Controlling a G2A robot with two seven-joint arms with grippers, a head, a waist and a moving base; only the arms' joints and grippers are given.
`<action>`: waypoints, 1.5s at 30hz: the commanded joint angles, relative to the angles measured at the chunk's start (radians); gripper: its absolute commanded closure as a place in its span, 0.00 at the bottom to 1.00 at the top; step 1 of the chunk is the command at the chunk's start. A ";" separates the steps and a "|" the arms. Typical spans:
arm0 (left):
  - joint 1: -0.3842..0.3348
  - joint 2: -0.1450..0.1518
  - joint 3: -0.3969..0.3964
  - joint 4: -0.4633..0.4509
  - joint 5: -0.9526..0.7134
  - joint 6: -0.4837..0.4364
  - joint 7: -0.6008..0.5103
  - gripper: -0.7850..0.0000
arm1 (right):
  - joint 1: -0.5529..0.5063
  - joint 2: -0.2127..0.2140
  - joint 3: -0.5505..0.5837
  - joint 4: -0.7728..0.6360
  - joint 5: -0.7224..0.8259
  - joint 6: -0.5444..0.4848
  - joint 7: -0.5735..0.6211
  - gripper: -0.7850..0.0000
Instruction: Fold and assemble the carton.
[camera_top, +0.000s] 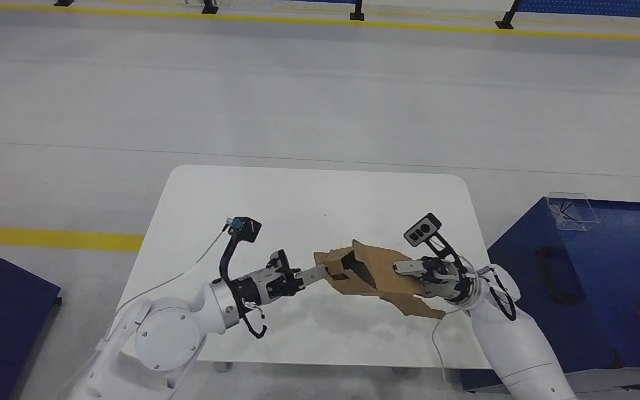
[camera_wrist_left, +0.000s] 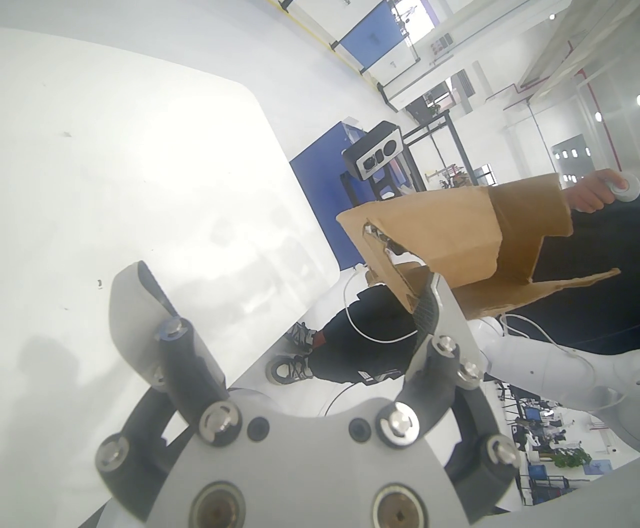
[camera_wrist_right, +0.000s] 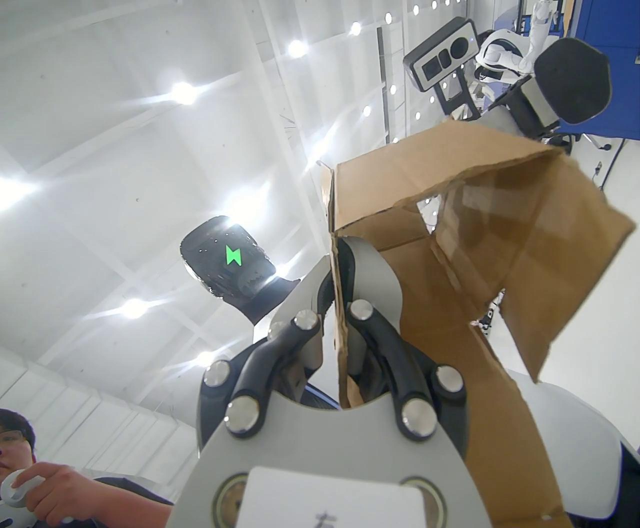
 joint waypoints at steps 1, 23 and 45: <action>-0.006 -0.001 0.005 0.012 0.006 0.002 0.003 0.00 | -0.001 -0.001 0.002 -0.003 0.005 0.000 -0.002 1.00; -0.019 -0.008 -0.001 0.065 0.026 0.028 0.013 0.00 | -0.023 -0.002 0.027 -0.051 0.058 0.085 0.018 1.00; 0.084 -0.003 -0.065 -0.027 -0.060 -0.091 0.028 0.00 | -0.037 -0.006 0.035 -0.044 0.030 0.050 0.015 1.00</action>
